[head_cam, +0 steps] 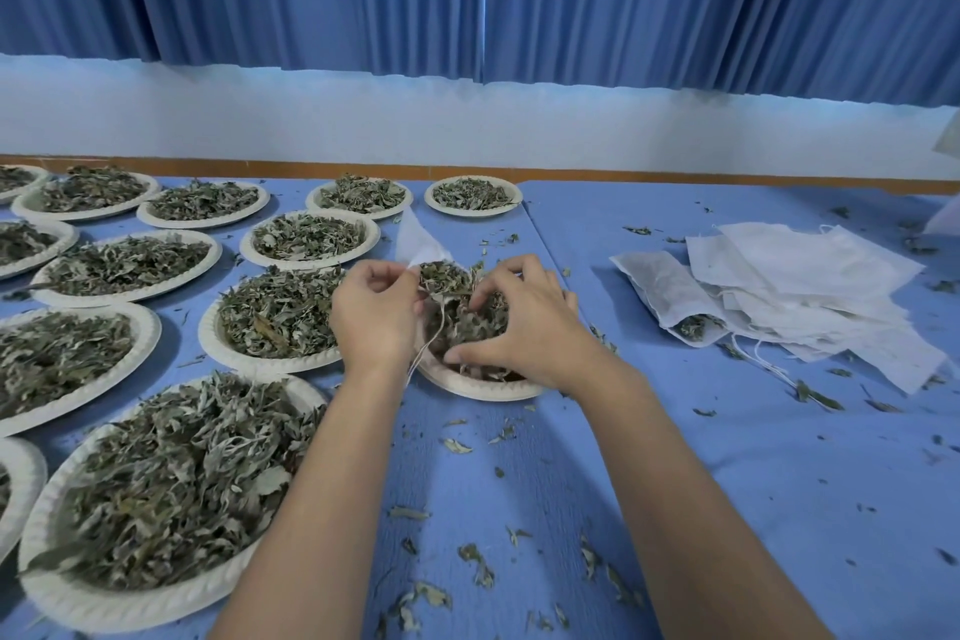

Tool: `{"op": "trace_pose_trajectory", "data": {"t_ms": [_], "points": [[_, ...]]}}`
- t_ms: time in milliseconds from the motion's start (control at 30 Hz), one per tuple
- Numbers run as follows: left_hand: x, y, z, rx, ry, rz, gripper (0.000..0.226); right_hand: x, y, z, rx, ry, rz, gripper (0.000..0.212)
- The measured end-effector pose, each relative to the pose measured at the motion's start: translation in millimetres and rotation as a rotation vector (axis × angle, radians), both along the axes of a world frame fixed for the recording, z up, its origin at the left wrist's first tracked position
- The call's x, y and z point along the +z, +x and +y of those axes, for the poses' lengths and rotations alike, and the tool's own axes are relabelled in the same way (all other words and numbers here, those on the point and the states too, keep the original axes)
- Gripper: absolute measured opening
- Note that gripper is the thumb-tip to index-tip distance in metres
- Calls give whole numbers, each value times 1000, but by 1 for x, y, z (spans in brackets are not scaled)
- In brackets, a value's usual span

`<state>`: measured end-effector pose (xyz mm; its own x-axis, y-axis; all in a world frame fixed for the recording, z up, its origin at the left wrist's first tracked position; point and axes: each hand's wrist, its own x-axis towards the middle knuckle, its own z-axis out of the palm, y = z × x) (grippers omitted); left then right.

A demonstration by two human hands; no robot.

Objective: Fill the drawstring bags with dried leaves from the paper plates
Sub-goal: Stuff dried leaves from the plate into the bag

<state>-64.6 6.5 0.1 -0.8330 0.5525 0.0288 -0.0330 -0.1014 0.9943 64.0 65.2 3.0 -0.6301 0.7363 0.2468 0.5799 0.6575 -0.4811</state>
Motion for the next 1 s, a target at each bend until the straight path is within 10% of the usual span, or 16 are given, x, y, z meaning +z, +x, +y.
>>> {"op": "trace_pose_trajectory", "data": {"t_ms": [333, 733, 1000], "points": [[0, -1, -1, 27, 4, -4, 17, 2, 11, 4, -1, -109, 62, 74], [1, 6, 2, 78, 7, 24, 17, -6, 2, -2, -39, -72, 1, 22], [-2, 10, 5, 120, -2, 144, 15, 8, 15, 1, -122, -227, 318, 9]]}}
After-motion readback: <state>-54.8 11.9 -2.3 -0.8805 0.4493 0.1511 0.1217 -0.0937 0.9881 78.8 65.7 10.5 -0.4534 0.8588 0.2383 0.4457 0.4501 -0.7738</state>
